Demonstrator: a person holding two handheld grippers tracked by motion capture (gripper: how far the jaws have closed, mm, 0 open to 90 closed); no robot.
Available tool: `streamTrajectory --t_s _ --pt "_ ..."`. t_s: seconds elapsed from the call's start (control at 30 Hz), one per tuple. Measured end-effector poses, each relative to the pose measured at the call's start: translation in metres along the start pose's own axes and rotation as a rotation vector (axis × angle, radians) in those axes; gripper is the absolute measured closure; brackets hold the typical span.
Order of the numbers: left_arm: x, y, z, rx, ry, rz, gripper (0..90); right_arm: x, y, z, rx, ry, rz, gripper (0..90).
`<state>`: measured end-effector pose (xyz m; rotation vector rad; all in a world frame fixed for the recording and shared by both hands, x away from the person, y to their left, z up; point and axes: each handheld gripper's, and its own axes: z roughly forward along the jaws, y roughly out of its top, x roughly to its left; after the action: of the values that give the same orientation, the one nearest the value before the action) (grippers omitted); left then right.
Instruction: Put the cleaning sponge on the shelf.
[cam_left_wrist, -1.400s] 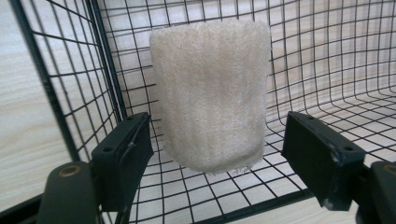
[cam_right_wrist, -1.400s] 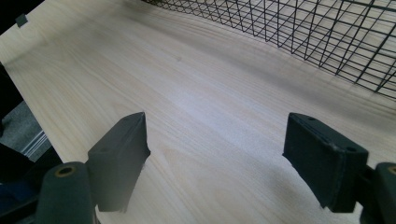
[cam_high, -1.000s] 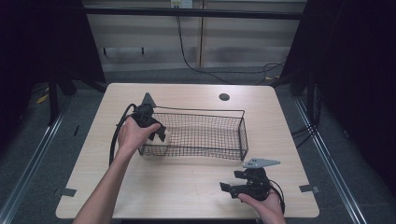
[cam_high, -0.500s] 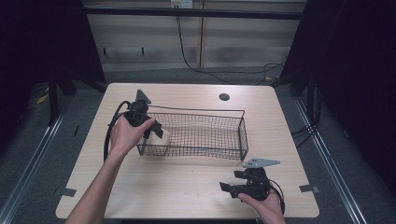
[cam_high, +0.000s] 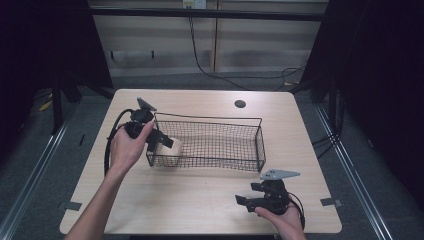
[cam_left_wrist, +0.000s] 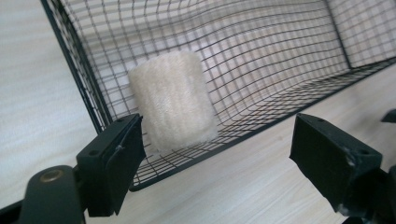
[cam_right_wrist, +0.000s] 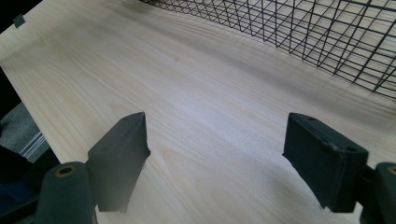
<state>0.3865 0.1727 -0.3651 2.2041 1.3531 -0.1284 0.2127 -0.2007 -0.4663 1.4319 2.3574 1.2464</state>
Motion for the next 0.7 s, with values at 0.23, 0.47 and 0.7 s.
streamTrajectory --t_s 0.23,0.47,0.7 --pt "0.015 -0.017 -0.014 -0.066 -0.027 0.063 18.6 0.000 0.000 0.000 -0.001 -0.001 0.001 21.6" --pt "0.014 -0.037 -0.032 -0.150 -0.025 0.109 19.7 -0.001 0.000 0.000 0.000 -0.002 0.008 21.5" --pt "0.013 -0.064 -0.042 -0.199 -0.051 0.153 19.4 -0.001 0.000 0.000 -0.002 -0.003 0.006 21.5"
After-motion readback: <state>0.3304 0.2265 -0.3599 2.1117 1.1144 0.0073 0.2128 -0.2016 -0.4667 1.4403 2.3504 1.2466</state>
